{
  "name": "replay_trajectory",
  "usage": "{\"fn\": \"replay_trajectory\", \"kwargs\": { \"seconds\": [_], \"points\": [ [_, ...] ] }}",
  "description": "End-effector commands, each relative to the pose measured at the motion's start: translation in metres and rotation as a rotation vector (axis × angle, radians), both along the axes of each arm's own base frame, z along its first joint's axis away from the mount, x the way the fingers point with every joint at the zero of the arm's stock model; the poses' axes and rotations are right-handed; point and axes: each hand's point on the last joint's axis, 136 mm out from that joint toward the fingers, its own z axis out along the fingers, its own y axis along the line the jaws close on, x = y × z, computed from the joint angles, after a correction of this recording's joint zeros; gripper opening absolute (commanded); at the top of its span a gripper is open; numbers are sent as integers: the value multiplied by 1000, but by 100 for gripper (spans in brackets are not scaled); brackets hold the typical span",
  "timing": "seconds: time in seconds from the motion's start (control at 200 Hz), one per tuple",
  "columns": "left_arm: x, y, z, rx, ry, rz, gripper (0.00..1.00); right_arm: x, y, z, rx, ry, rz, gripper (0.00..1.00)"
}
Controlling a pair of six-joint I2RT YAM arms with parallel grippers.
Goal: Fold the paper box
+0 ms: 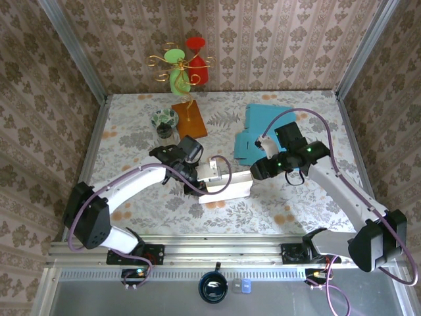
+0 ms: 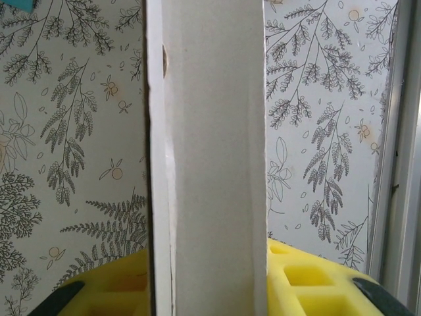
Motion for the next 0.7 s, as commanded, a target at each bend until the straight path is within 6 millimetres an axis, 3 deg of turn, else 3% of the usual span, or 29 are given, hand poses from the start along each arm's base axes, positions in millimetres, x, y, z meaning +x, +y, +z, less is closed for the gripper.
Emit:
{"fn": "replay_trajectory", "kwargs": {
  "seconds": [0.0,0.215,0.505,0.695],
  "points": [
    [-2,5,-4,41,11,-19,32,-8,4,-6,8,59,21,51],
    [-2,5,-4,37,10,-17,32,-5,9,-9,11,71,34,48],
    [-2,4,-3,31,15,-13,32,-2,17,-7,22,79,56,31],
    [-2,4,-4,28,14,-13,32,-3,16,-9,6,77,53,26]
  ]
}}
